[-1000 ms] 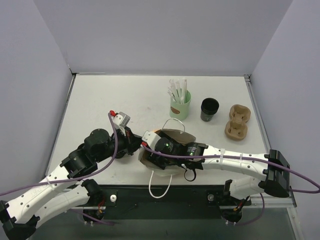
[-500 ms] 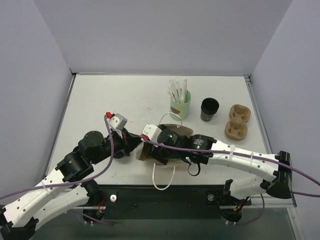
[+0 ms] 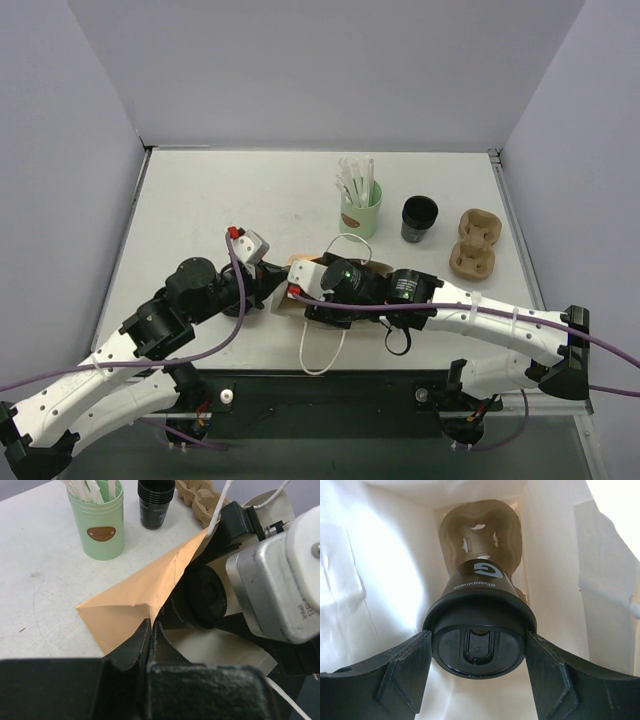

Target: Pack the takeout coffee

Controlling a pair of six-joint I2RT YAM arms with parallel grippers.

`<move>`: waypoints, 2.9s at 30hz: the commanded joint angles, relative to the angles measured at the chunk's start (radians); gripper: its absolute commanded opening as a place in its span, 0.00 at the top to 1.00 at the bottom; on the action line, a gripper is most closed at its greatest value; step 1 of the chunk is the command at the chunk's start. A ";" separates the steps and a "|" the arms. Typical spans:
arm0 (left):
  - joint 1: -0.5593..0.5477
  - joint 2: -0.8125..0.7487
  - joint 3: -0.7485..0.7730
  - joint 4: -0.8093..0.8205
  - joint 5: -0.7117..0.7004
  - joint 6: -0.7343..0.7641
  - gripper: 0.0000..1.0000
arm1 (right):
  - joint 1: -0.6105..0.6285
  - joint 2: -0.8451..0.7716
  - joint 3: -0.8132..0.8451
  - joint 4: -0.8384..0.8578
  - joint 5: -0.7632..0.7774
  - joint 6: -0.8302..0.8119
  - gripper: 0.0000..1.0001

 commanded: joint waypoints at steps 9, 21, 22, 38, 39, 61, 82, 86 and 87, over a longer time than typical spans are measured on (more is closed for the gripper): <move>-0.003 0.005 0.059 0.037 0.012 0.014 1.00 | 0.016 -0.016 -0.045 -0.047 0.017 -0.092 0.59; -0.003 0.073 0.146 -0.053 -0.022 -0.098 1.00 | 0.019 0.044 0.014 -0.118 -0.010 -0.163 0.59; -0.003 0.071 0.154 -0.059 -0.028 -0.109 1.00 | 0.019 0.046 0.015 -0.124 -0.010 -0.163 0.59; -0.003 0.061 0.158 -0.121 -0.058 -0.152 1.00 | 0.034 0.027 -0.011 -0.164 0.101 -0.108 0.60; -0.003 0.056 0.143 -0.110 -0.045 -0.153 1.00 | 0.031 0.026 -0.025 -0.155 0.111 -0.108 0.60; -0.006 -0.004 -0.039 0.180 -0.090 -0.137 1.00 | -0.107 -0.016 -0.212 0.206 0.118 -0.224 0.61; -0.004 -0.067 -0.142 0.266 -0.058 -0.138 1.00 | -0.145 -0.062 -0.315 0.367 0.135 -0.255 0.62; -0.004 -0.070 -0.150 0.257 -0.047 -0.138 1.00 | -0.142 -0.037 -0.315 0.368 0.167 -0.266 0.62; -0.004 -0.070 -0.150 0.260 -0.045 -0.138 1.00 | -0.141 -0.027 -0.312 0.367 0.180 -0.266 0.62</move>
